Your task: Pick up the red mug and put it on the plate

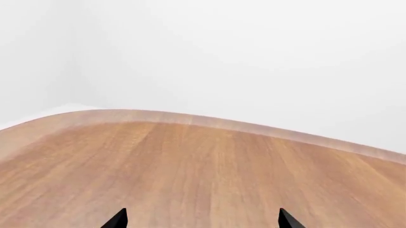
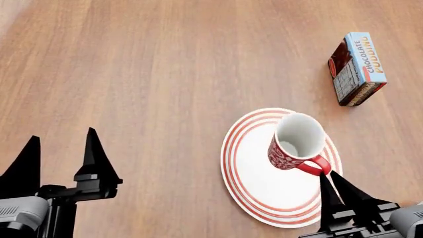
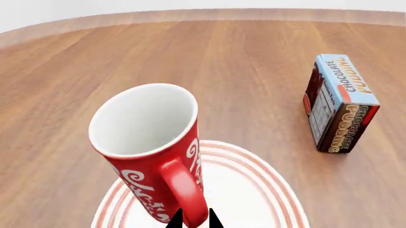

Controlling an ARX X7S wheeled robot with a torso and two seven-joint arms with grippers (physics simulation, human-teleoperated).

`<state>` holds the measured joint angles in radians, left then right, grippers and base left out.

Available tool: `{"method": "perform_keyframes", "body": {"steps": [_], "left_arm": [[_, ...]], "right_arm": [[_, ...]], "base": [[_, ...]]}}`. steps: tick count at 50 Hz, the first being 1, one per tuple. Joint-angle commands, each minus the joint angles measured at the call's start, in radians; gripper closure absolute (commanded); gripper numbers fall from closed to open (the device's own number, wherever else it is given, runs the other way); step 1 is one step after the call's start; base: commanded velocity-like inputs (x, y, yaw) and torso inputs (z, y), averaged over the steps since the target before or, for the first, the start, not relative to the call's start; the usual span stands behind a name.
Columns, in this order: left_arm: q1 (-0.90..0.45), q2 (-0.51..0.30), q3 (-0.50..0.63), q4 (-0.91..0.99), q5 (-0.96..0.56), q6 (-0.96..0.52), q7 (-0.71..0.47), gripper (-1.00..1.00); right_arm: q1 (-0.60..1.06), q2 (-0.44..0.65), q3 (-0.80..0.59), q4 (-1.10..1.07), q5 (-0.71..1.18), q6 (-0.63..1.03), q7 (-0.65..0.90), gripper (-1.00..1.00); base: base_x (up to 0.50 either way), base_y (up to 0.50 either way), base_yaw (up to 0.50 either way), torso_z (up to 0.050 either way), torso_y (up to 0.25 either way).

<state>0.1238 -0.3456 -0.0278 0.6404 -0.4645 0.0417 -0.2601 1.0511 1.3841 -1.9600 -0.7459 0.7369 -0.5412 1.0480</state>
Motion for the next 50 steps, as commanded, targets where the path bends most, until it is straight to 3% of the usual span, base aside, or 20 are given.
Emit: {"method": "perform_keyframes", "body": {"steps": [1,35,50], "left_arm": [[-0.001,-0.006,-0.002,0.007,-0.006,-0.004,-0.008,-1.0],[0.009,-0.019,-0.007,0.015,-0.023,0.005,-0.019,-1.0],[0.014,-0.026,-0.01,0.024,-0.03,0.006,-0.025,-1.0]], "right_arm": [[-0.018,-0.053,-0.008,0.088,0.002,-0.092,-0.014,1.0],[-0.011,-0.144,0.013,0.213,0.095,-0.044,-0.028,1.0],[-0.074,-0.212,0.009,0.33,0.141,-0.121,-0.07,1.0]], "base": [[0.0,0.0,0.0,0.0,0.0],[0.0,0.0,0.0,0.0,0.0],[0.0,0.0,0.0,0.0,0.0]]}}
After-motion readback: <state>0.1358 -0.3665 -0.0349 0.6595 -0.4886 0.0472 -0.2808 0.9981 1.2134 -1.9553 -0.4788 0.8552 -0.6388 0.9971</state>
